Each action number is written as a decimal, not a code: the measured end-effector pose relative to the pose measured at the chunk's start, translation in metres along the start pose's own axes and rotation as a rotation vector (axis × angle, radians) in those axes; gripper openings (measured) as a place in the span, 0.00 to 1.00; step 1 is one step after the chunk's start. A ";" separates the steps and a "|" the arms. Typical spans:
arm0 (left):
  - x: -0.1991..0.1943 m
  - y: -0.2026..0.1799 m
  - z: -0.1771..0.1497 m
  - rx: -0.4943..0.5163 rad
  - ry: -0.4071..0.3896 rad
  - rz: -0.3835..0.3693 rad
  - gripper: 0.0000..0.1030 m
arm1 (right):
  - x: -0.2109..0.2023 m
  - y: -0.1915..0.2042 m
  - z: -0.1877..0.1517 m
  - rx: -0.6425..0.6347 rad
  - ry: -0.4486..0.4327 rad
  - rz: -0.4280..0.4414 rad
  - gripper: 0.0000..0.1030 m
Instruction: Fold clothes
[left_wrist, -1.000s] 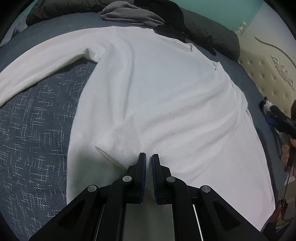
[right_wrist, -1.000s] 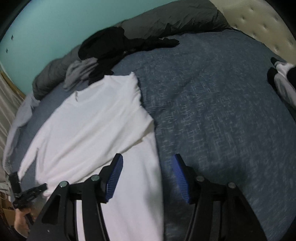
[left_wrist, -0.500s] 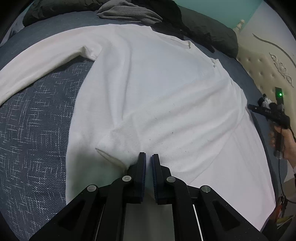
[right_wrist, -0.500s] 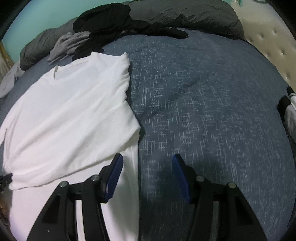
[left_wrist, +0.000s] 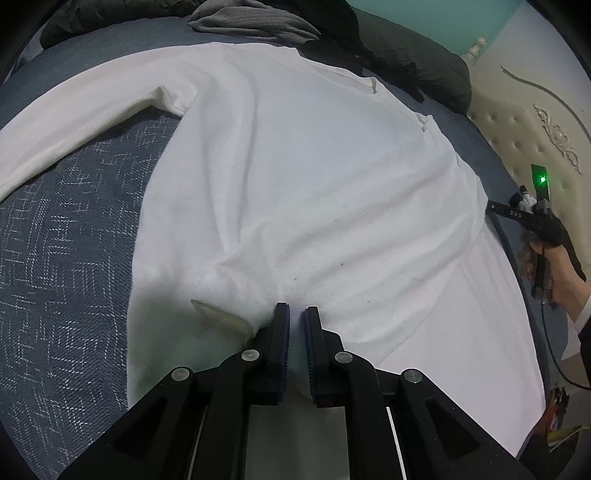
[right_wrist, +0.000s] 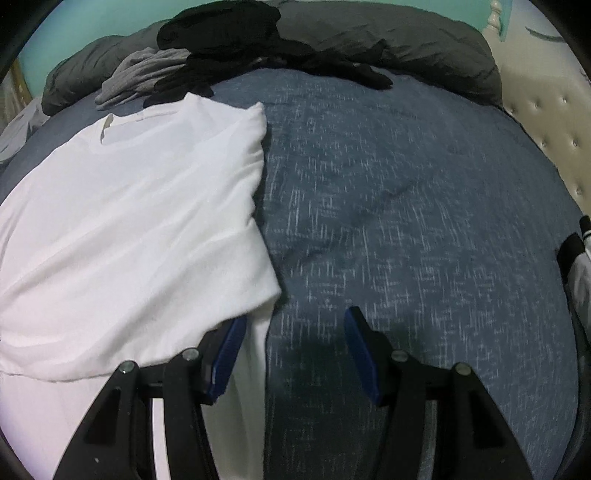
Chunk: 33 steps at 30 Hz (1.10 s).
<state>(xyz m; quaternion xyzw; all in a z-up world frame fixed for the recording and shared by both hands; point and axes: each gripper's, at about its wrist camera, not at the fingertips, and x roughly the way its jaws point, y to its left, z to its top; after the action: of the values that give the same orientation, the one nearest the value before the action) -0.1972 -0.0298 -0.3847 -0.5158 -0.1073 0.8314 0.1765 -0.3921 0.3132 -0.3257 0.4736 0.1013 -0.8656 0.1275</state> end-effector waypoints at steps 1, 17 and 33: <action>-0.001 0.000 0.000 -0.001 0.000 -0.001 0.08 | 0.001 0.001 0.001 -0.001 -0.004 0.007 0.54; -0.002 -0.015 0.002 0.047 0.010 -0.075 0.67 | 0.002 0.012 0.003 -0.021 -0.013 0.092 0.11; -0.030 -0.027 0.014 0.048 -0.024 0.001 0.17 | 0.000 0.006 -0.001 -0.012 -0.002 0.093 0.10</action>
<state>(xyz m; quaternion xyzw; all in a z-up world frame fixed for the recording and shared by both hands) -0.1929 -0.0167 -0.3442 -0.5017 -0.0888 0.8399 0.1870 -0.3894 0.3082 -0.3263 0.4759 0.0841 -0.8587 0.1704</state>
